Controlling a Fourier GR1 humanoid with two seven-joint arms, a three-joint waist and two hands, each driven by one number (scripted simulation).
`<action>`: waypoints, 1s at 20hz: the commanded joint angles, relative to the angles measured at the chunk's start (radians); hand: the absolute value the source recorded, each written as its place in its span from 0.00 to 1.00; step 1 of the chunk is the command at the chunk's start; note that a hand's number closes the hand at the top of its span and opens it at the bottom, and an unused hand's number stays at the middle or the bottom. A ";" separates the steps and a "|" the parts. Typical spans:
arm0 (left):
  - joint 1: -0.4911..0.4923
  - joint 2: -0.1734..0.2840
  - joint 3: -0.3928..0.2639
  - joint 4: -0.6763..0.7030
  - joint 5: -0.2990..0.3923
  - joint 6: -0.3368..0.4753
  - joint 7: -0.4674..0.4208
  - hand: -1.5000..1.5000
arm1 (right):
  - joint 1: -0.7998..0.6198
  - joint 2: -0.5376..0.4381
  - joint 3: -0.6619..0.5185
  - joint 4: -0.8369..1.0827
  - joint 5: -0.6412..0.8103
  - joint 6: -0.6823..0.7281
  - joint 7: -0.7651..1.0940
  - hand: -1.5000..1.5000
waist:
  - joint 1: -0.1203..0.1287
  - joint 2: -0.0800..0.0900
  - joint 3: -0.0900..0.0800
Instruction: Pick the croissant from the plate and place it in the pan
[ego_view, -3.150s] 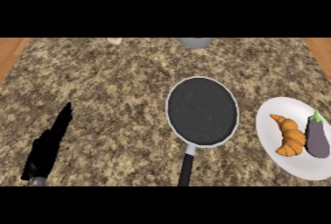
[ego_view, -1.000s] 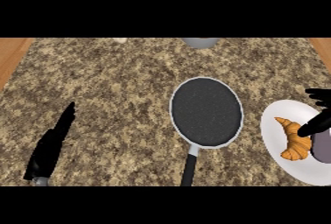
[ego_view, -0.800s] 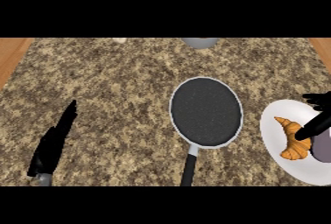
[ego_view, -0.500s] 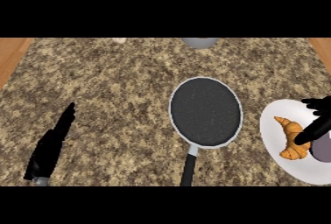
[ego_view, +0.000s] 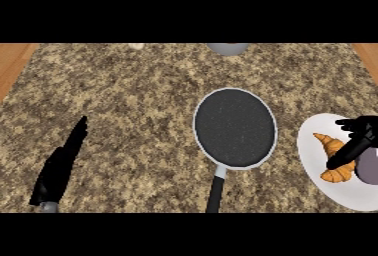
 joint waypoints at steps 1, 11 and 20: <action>0.046 -0.006 0.011 -0.013 -0.010 -0.024 -0.038 0.50 | -0.028 0.077 -0.005 -0.013 0.036 -0.012 0.125 0.00 | 0.002 -0.001 0.000; 0.025 -0.021 0.037 -0.110 -0.049 -0.054 0.091 0.50 | 0.007 0.094 -0.078 0.134 0.155 0.051 -0.062 0.00 | 0.003 0.001 0.001; -0.031 -0.036 0.083 -0.009 -0.030 -0.106 0.036 0.50 | 0.043 0.176 -0.152 0.068 0.167 -0.028 -0.074 1.00 | -0.004 0.000 0.000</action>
